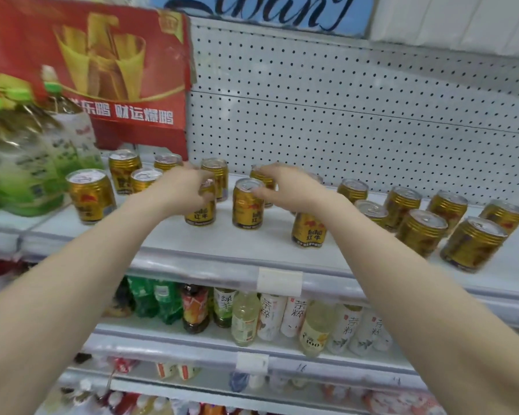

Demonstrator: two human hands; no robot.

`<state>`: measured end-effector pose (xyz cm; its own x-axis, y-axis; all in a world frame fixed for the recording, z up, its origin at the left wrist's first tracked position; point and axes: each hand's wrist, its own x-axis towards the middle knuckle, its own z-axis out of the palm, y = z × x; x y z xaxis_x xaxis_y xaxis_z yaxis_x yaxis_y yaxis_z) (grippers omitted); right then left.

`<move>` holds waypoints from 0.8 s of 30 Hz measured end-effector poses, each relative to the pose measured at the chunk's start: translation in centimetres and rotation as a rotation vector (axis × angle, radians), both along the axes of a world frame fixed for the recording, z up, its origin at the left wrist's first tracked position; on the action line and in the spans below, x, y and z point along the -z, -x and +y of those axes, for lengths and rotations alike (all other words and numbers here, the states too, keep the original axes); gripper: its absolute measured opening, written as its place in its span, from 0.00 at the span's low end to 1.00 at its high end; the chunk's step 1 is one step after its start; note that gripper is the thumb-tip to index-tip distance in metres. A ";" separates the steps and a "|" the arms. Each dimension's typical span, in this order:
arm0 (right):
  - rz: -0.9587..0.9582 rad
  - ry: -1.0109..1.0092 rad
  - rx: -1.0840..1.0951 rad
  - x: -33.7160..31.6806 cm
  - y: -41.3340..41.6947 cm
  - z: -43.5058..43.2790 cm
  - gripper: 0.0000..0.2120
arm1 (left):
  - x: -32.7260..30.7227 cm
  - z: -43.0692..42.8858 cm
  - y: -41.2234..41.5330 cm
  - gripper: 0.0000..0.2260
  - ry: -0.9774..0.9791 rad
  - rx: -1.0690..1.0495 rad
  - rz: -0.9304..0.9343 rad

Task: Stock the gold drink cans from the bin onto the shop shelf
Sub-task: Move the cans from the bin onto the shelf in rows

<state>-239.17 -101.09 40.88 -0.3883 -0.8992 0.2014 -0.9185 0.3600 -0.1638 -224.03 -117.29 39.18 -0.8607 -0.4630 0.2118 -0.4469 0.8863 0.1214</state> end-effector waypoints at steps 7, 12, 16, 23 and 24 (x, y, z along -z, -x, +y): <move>-0.072 -0.045 0.116 1.1 -1.8 -2.7 0.26 | 0.7 -2.8 -0.2 0.21 0.025 0.113 0.070; -0.015 -0.023 0.240 0.9 -2.9 -1.8 0.22 | 0.7 -3.6 -0.4 0.22 -0.017 0.214 0.066; 0.001 0.019 0.278 1.2 -3.6 -1.5 0.23 | 0.6 -3.9 -0.2 0.24 -0.083 0.309 0.031; -0.039 -0.016 0.276 1.0 -3.2 -1.8 0.26 | -0.1 -4.8 0.1 0.23 -0.168 0.381 -0.037; -0.058 -0.041 0.276 0.7 -2.9 -1.7 0.27 | -0.5 -4.8 0.2 0.23 -0.173 0.385 -0.050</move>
<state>-236.30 -102.83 40.21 -0.6291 -0.7651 0.1372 -0.7746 0.6023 -0.1931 -224.22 -122.13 39.63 -0.9851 -0.1303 0.1127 -0.0959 0.9582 0.2694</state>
